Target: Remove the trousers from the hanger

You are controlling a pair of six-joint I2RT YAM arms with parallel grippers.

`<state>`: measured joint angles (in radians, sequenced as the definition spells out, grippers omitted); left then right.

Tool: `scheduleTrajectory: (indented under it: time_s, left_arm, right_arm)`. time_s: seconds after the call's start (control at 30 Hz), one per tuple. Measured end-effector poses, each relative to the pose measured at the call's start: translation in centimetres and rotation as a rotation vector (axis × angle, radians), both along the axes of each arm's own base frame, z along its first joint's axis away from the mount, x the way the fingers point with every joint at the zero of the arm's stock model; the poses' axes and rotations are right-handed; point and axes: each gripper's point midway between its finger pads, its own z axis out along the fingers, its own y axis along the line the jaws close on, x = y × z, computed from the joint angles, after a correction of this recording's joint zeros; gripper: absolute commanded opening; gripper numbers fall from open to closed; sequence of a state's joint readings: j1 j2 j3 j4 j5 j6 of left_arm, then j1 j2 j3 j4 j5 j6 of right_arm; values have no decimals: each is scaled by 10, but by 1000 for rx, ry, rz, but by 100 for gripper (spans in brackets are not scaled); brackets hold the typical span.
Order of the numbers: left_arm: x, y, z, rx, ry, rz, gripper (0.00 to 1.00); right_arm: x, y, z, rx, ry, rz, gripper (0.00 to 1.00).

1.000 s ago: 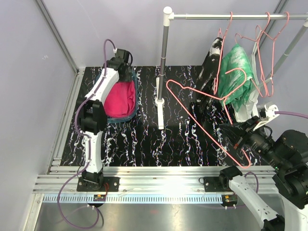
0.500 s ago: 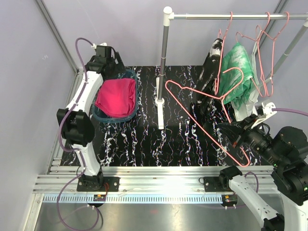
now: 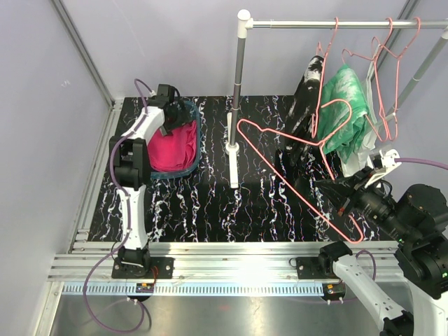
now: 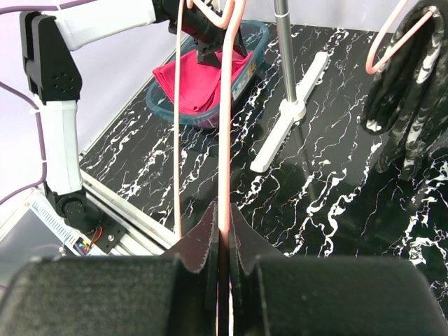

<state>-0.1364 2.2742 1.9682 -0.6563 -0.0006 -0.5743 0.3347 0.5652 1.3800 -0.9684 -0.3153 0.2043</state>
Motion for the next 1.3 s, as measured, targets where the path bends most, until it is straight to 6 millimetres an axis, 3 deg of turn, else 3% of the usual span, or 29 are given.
scheduleTrajectory:
  time_s: [0.3,0.53,0.63,0.7,0.83,0.9,1.0,1.1,1.2,1.3]
  left_arm:
    - [-3,22,-5,149,17,164,88]
    - [0,28,1,120,14,251,90]
    - [6,29,12,97,-12,254,99]
    - [11,31,24,81,-37,250,99]
    - [11,38,63,78,-102,261,99]
    - [2,46,91,90,-146,291,99]
    - [-33,64,132,108,-210,357,99]
    - [-74,79,148,108,-253,403,99]
    - [-90,96,137,108,-249,442,99]
    - [-91,106,97,122,-181,462,99]
  right_arm:
    - [-2,3,0,4,0,20,0]
    - [-2,3,0,4,1,20,0]
    - [-3,3,-1,1,6,20,0]
    - [-3,2,-2,1,9,20,0]
    - [-3,2,-2,0,11,20,0]
    - [-3,2,-2,0,11,20,0]
    - [-3,2,-2,0,11,20,0]
    - [-3,3,-2,0,10,21,0]
    - [-4,3,-2,-1,12,28,0]
    - [-5,4,-3,-2,15,33,0]
